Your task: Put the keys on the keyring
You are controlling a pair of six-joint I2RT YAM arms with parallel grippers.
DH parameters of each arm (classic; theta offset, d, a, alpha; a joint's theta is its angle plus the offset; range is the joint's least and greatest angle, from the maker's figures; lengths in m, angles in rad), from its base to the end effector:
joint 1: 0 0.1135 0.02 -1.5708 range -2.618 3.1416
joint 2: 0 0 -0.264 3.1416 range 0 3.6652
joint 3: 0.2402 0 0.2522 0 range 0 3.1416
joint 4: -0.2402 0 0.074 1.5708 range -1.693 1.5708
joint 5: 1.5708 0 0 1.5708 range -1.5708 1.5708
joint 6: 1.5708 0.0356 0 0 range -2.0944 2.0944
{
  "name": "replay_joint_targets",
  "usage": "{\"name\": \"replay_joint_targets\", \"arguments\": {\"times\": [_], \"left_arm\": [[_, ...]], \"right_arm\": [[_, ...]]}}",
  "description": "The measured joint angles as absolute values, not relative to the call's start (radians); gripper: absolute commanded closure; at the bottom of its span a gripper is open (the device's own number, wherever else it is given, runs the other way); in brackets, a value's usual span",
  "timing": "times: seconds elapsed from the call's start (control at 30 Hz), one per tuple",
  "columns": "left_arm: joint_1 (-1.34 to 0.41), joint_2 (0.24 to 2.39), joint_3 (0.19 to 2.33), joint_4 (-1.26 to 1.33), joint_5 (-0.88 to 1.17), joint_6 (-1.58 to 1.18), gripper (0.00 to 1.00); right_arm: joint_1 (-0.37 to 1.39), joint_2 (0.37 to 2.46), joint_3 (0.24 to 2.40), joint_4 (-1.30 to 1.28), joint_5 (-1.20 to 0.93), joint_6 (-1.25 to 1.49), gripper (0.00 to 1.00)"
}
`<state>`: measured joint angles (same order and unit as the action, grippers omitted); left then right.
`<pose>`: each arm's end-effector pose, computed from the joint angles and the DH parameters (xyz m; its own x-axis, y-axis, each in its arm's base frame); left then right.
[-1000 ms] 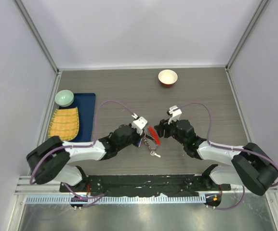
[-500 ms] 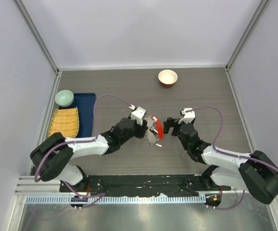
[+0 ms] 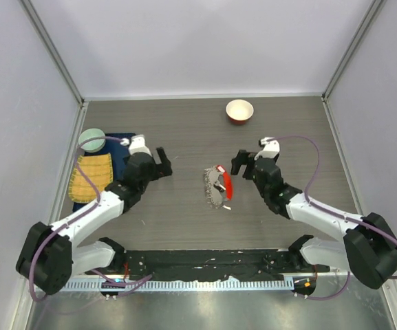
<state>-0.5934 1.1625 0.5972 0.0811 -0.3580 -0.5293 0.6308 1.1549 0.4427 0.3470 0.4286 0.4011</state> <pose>0.2136 -0.1290 0.2253 -0.4677 -0.2549 -0.8463 0.0353 0.9513 -0.3061 0.2004 0.1280 0.2023 -0.3526 0.1823 -0.9179 -0.0926 0.9692 0.2280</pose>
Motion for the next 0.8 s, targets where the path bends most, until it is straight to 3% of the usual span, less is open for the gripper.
{"name": "replay_joint_targets", "arguments": {"times": [0.27,0.6,0.8], "left_arm": [[-0.268,0.969,0.555,-0.06,-0.263,-0.83,0.0],[-0.258,0.704,0.845,-0.471,-0.41,-0.821,0.0],[-0.257,0.502,0.867,-0.482,-0.492,-0.596,0.0]], "right_arm": [[0.408,1.139,0.648,0.158,0.361,0.444,0.0],[0.367,0.736,0.752,-0.133,0.57,0.358,0.0],[0.367,0.535,0.825,-0.226,0.624,0.273,0.0]]}}
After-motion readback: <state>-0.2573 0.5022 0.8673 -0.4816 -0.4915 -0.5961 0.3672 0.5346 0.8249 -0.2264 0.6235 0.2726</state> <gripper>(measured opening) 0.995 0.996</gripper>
